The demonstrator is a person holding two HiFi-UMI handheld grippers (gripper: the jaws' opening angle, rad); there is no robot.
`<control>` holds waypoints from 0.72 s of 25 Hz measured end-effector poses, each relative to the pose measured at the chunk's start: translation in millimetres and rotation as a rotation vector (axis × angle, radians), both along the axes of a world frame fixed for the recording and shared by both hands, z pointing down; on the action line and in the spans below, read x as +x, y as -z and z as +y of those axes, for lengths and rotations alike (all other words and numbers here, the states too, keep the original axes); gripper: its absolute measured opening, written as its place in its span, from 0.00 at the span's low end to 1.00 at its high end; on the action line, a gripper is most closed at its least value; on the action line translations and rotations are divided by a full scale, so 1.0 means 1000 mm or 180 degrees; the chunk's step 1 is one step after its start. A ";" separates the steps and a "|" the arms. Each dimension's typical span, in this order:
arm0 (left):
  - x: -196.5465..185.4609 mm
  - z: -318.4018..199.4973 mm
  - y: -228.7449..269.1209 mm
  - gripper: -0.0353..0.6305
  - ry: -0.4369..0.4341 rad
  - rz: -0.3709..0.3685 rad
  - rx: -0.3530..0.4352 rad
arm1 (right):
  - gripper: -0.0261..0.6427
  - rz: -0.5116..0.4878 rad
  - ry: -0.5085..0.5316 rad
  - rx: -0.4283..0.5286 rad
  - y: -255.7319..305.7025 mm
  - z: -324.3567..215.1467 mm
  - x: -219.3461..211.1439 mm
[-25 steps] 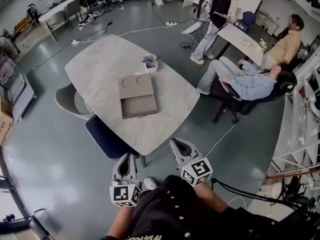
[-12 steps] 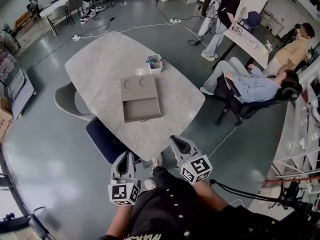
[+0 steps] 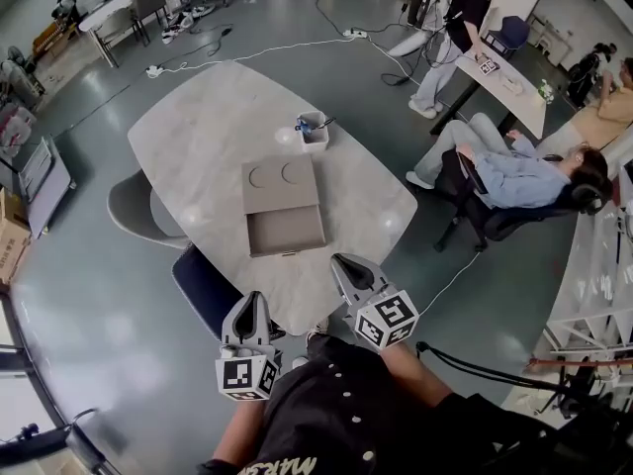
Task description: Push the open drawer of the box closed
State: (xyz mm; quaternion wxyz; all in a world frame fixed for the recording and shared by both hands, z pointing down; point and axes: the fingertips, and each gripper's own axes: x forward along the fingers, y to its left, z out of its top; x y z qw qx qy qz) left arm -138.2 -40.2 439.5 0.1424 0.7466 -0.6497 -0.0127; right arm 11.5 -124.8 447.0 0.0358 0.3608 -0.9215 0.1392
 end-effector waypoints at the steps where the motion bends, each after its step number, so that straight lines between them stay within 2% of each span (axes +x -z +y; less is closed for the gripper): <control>1: -0.001 -0.004 -0.001 0.09 0.0007 0.0005 -0.0016 | 0.04 0.0002 0.0008 -0.0031 -0.003 -0.005 -0.002; 8: -0.003 -0.017 -0.026 0.09 0.0081 0.0102 -0.0241 | 0.04 0.0026 0.0061 -0.0401 -0.046 -0.030 -0.015; 18: 0.002 -0.034 -0.071 0.09 0.0082 0.0255 -0.0656 | 0.04 0.0086 0.0086 -0.1335 -0.156 -0.039 -0.031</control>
